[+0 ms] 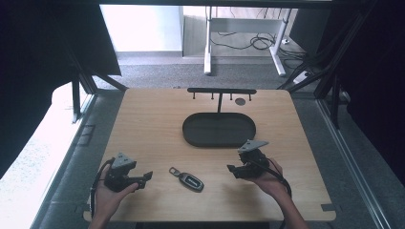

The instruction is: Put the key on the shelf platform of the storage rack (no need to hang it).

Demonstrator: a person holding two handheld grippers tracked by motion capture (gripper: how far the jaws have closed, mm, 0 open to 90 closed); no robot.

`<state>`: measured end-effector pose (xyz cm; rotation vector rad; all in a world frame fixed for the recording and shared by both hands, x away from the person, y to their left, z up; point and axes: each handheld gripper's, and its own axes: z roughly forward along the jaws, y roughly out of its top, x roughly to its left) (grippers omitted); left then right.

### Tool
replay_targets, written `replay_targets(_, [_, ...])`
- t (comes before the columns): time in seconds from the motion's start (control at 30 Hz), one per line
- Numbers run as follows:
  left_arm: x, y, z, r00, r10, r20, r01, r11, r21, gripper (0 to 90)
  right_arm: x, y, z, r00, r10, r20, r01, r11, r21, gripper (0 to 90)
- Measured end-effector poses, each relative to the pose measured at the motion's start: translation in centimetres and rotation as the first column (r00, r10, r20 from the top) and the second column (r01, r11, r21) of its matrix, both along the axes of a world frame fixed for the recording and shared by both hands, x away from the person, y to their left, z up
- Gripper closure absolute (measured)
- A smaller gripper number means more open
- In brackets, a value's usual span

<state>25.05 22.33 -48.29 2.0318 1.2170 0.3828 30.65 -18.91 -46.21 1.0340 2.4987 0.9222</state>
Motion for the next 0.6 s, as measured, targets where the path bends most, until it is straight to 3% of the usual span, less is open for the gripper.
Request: replay_targets(0.6, [0.0,-0.1,0.0,1.0000,0.001,0.009,-0.001,1.0000,-0.001,23.7,0.2,4.2,0.0,0.9963,0.085,0.009,-0.085,0.996,-0.025,36.2])
